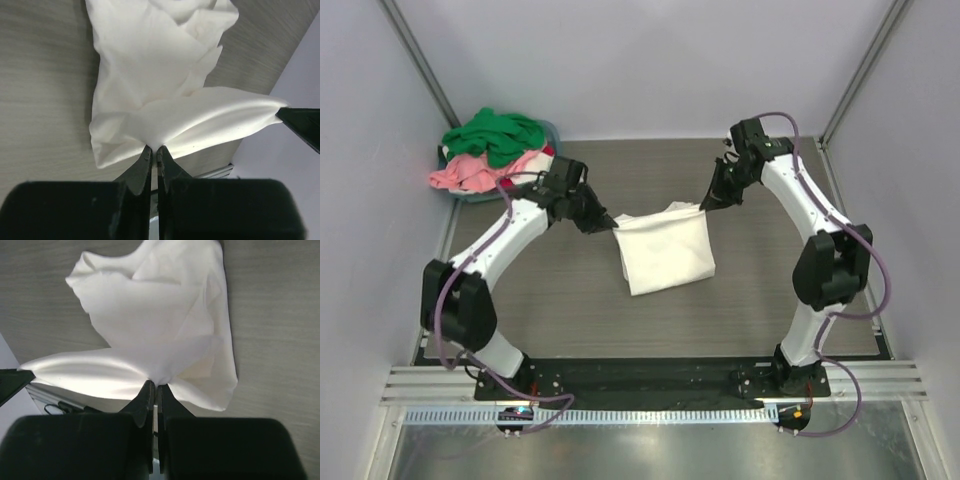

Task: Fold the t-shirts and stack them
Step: Fold the tshirt

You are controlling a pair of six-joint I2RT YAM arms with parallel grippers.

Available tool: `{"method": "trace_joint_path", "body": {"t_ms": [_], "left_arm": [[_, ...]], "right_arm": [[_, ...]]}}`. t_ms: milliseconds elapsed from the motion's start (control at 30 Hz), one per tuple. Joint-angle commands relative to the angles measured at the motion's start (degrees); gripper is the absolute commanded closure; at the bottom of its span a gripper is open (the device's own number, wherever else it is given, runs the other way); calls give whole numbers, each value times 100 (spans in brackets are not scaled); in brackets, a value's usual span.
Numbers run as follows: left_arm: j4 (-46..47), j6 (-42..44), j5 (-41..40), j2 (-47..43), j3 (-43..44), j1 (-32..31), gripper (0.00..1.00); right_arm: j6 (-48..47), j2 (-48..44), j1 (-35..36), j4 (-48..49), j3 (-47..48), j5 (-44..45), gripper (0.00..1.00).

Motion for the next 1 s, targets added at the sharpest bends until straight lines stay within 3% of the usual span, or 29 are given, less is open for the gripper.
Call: {"method": "trace_joint_path", "body": {"t_ms": [0, 100, 133, 167, 200, 233, 267, 367, 467, 633, 767, 867, 967], "left_arm": [[-179, 694, 383, 663, 614, 552, 97], [-161, 817, 761, 1743, 1299, 746, 92], [-161, 870, 858, 2312, 1501, 782, 87], [-388, 897, 998, 2657, 2060, 817, 73], [-520, 940, 1060, 2921, 2301, 869, 63], [-609, 967, 1131, 3168, 2581, 913, 57], [-853, 976, 1088, 3535, 3028, 957, 40], [-1382, 1143, 895, 3654, 3637, 975, 34], [-1392, 1169, 403, 3216, 3543, 949, 32], [-1252, 1231, -405, 2073, 2509, 616, 34], [-795, 1082, -390, 1580, 1803, -164, 46], [-339, 801, -196, 1553, 1373, -710, 49], [583, 318, 276, 1702, 803, -1045, 54]], "right_arm": [[-198, 603, -146, 160, 897, 586, 99], [-102, 1417, -146, 160, 1625, 762, 98], [-84, 1640, -155, 116, 1847, 754, 86], [-75, 1894, -146, 116, 2093, 684, 68], [-101, 2297, -146, 107, 2617, 623, 36], [-119, 2475, -146, 11, 2884, 578, 20], [-110, 2581, -146, -59, 3313, 621, 11], [-101, 2364, -128, -79, 3344, 561, 10], [-215, 1399, -76, 553, 2239, 438, 10], [-102, 9, -23, 2212, -740, -649, 14], [318, -527, 152, 3032, -2391, -1547, 33], [715, -643, 415, 3929, -2983, -2433, 45], [725, -529, 548, 4053, -3204, -2516, 51]]}}
